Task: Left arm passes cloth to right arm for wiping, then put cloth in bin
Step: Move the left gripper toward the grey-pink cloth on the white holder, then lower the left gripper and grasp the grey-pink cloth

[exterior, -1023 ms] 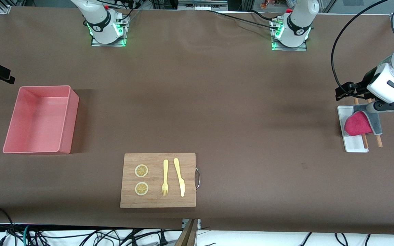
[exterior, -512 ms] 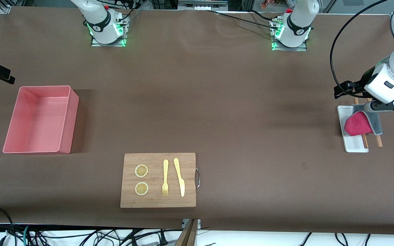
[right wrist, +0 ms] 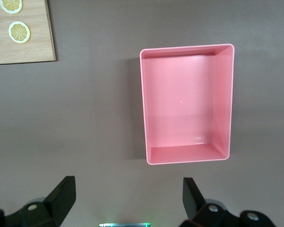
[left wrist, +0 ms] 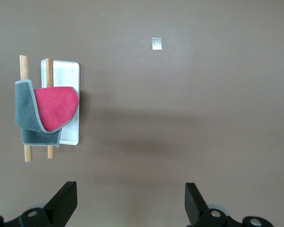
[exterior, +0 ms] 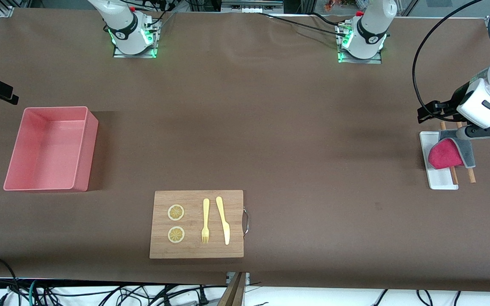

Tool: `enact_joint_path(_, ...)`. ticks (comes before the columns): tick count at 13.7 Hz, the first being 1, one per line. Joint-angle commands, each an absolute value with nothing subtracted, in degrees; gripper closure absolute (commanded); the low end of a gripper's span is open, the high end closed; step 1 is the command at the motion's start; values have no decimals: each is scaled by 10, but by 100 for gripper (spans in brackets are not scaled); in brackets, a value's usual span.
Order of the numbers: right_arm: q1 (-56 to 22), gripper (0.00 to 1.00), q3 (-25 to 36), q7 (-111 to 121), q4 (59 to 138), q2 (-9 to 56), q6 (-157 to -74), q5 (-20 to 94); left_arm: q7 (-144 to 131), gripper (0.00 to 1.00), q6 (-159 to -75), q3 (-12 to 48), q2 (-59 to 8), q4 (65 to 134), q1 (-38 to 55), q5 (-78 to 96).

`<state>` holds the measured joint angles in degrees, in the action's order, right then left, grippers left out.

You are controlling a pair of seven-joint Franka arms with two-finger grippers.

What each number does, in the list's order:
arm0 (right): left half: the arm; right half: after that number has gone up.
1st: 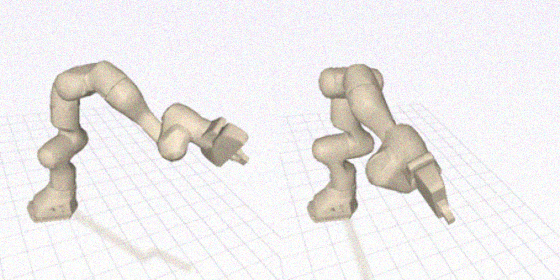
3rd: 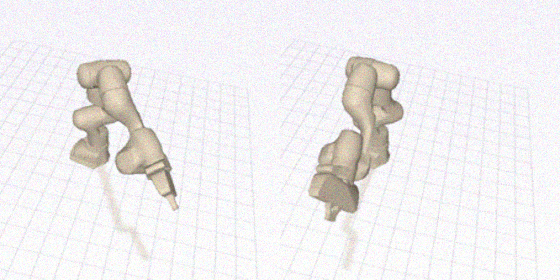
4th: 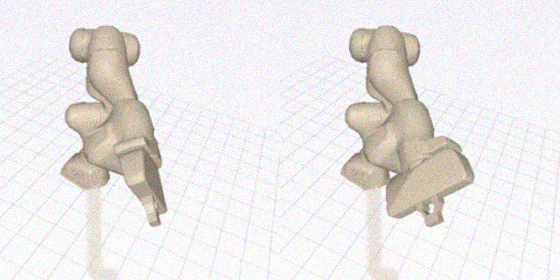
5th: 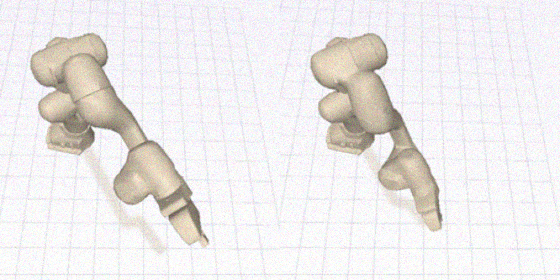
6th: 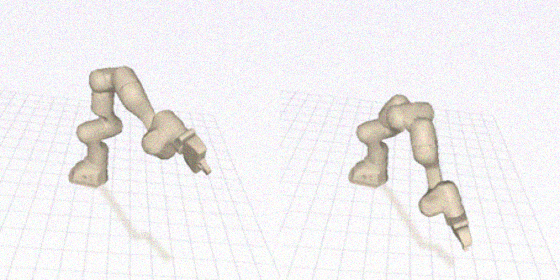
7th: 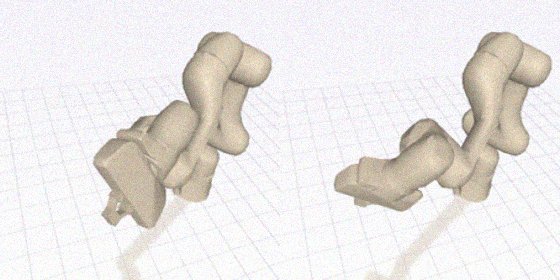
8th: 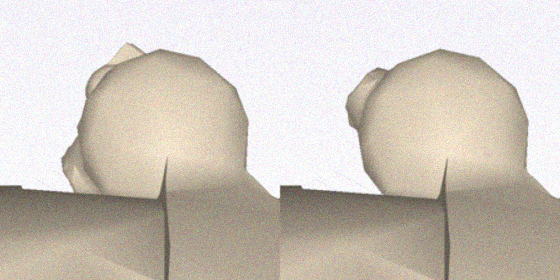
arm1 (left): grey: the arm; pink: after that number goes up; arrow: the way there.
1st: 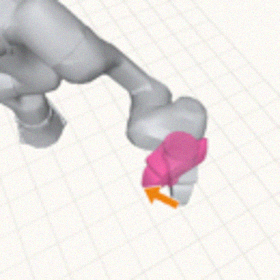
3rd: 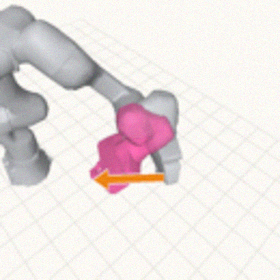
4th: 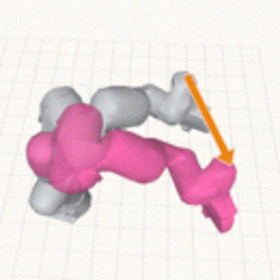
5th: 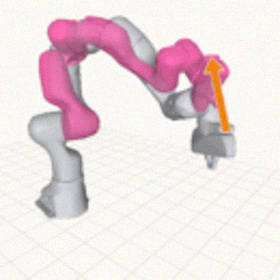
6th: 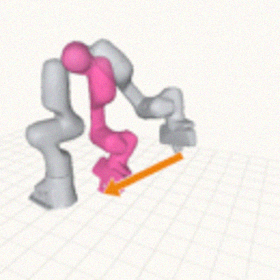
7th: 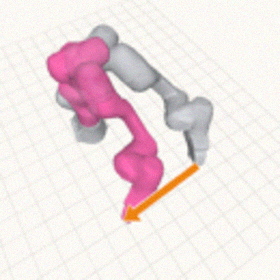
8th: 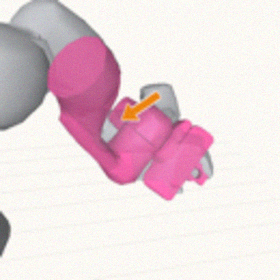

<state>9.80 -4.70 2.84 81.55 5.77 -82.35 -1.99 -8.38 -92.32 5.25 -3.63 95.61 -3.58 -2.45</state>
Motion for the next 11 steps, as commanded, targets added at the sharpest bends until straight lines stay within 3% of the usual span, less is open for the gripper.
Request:
enact_joint_path(1, 103, 0, -47, 35, 803, 63, -821, -12, -110, 0, -916, 50, -46, 937, -38, -73)
enact_joint_path(4, 103, 0, -47, 35, 803, 63, -821, -12, -140, 0, -916, 47, -66, 937, -40, -194)
enact_joint_path(11, 103, 0, -47, 35, 803, 63, -821, -12, -251, 0, -953, 41, -159, 933, -136, -194)
